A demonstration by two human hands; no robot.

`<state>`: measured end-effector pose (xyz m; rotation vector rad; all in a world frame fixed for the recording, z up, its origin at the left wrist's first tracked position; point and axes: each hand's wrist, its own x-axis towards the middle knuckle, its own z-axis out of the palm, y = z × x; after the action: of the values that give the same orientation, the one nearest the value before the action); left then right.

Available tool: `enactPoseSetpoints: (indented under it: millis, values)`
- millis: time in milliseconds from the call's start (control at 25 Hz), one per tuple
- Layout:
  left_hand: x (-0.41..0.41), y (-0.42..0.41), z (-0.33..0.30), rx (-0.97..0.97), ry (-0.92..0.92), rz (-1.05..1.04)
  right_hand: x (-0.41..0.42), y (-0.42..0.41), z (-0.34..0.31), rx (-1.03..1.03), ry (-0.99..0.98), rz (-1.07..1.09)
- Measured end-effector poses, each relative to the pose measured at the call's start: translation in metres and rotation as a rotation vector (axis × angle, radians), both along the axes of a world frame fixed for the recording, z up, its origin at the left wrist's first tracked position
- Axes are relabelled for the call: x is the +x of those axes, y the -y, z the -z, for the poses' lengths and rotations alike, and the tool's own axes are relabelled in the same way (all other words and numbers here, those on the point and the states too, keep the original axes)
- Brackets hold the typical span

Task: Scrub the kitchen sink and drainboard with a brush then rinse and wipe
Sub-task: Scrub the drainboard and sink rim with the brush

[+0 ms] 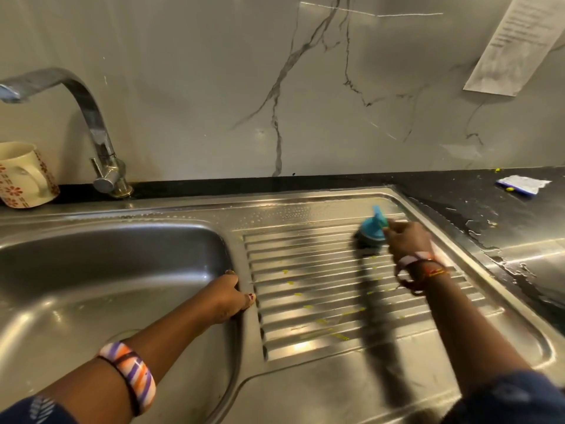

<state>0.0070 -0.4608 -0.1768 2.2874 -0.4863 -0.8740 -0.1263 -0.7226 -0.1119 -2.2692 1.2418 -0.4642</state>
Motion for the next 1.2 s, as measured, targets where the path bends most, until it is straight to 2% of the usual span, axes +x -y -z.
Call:
enactPoseSetpoints:
  millis: [160, 280, 360, 480, 600, 720, 840, 1040, 1120, 1200]
  values:
    - [-0.005, 0.0, -0.007, -0.023, -0.03, -0.042, 0.047, -0.133, 0.019, -0.051, 0.051, -0.487]
    - [-0.012, 0.0, -0.013, 0.046, 0.087, -0.005, 0.064, -0.16, 0.018, -0.088, 0.013, -0.653]
    - [-0.013, 0.0, -0.013, 0.044, 0.091, -0.015, 0.053, -0.124, 0.014, -0.019, -0.016, -0.62]
    - [-0.013, 0.0, -0.009, 0.014, 0.049, -0.038, 0.011, -0.039, 0.005, 0.066, -0.048, -0.379]
    - [-0.012, 0.001, -0.006, 0.014, 0.05, -0.025, -0.04, 0.043, -0.008, -0.007, -0.161, -0.067]
    - [-0.009, 0.001, -0.002, -0.006, 0.014, -0.041, -0.06, 0.06, -0.01, -0.101, -0.208, 0.107]
    - [-0.005, 0.0, -0.001, -0.032, -0.015, -0.049, -0.037, -0.003, -0.007, -0.154, -0.151, 0.0]
    - [-0.01, -0.002, -0.004, -0.069, 0.012, -0.043, 0.032, -0.155, 0.004, -0.168, -0.093, -0.476]
    - [-0.012, -0.001, -0.004, -0.095, 0.031, -0.036, 0.048, -0.182, 0.007, -0.17, -0.113, -0.578]
    - [-0.013, -0.003, -0.006, -0.106, 0.007, -0.068, 0.045, -0.168, 0.008, -0.153, -0.13, -0.547]
